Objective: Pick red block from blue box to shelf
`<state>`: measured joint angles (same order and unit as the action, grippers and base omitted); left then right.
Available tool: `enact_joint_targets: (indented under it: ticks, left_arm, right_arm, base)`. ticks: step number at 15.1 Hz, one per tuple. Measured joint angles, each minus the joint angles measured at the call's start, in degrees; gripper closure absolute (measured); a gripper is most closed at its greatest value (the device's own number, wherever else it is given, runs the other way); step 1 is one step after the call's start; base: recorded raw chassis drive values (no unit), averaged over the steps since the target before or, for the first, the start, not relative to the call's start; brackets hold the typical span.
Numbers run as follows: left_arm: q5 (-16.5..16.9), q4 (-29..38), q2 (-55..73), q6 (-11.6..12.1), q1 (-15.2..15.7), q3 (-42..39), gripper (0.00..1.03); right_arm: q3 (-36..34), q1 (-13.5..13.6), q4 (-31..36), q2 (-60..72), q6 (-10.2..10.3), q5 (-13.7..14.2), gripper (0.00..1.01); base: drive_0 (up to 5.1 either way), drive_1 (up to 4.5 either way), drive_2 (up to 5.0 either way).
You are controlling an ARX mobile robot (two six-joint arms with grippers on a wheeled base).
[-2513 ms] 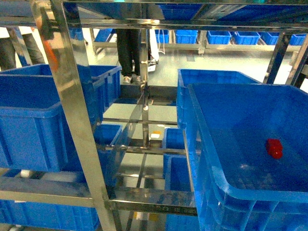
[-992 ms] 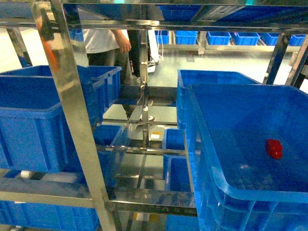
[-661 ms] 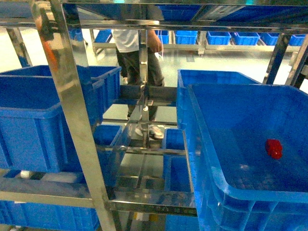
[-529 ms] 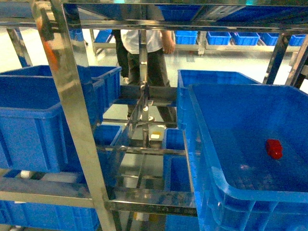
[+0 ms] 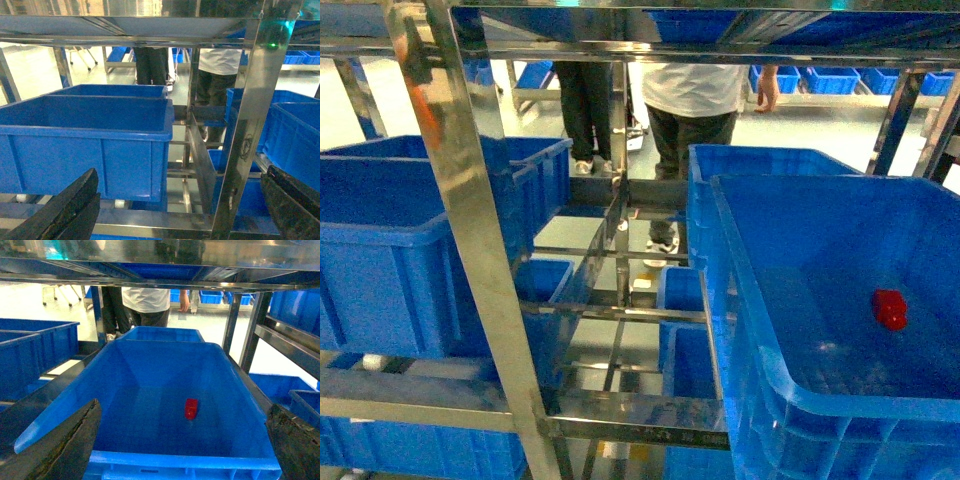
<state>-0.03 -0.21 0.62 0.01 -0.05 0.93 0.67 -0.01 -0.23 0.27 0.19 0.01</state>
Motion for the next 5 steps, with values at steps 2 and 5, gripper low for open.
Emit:
enact_joint_targets:
  ticks: [2, 5]
  left_arm:
    - [0.0, 0.0, 0.0, 0.02, 0.0, 0.0, 0.05]
    - [0.0, 0.0, 0.0, 0.0, 0.0, 0.0, 0.05]
  right_arm:
    - [0.0, 0.0, 0.0, 0.0, 0.0, 0.0, 0.03]
    - [0.0, 0.0, 0.0, 0.0, 0.0, 0.0, 0.03]
  base:
    - [0.0, 0.0, 0.0]
    - [0.0, 0.0, 0.0]
